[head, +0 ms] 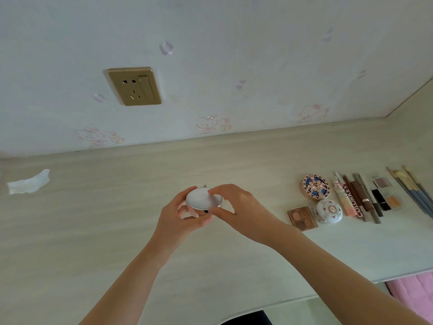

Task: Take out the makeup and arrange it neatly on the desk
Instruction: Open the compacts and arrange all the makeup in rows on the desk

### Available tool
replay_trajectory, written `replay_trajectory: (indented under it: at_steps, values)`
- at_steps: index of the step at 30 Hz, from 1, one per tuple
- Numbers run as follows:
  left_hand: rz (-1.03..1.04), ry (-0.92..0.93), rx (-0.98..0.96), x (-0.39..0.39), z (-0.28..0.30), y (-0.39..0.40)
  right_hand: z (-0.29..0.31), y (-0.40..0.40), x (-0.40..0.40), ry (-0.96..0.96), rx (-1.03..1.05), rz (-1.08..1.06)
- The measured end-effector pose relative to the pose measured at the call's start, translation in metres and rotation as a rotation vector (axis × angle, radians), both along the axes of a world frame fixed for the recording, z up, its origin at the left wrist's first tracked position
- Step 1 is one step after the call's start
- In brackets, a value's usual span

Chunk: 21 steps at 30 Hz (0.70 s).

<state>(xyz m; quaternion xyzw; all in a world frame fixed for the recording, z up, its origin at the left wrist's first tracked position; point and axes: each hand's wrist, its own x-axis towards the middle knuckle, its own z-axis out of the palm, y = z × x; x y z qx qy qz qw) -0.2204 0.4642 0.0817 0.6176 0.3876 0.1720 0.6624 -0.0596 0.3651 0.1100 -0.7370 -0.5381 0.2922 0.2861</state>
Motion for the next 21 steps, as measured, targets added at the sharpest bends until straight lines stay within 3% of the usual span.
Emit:
replay_trajectory:
  at_steps: [6,21]
  values:
    - [0.063,-0.058,0.179,0.011,-0.035,0.011,-0.024,0.027,0.006,-0.01,0.034,0.061]
    - [0.041,-0.269,0.293,0.01,-0.08,0.024,-0.063,0.038,0.004,-0.427,0.252,0.271]
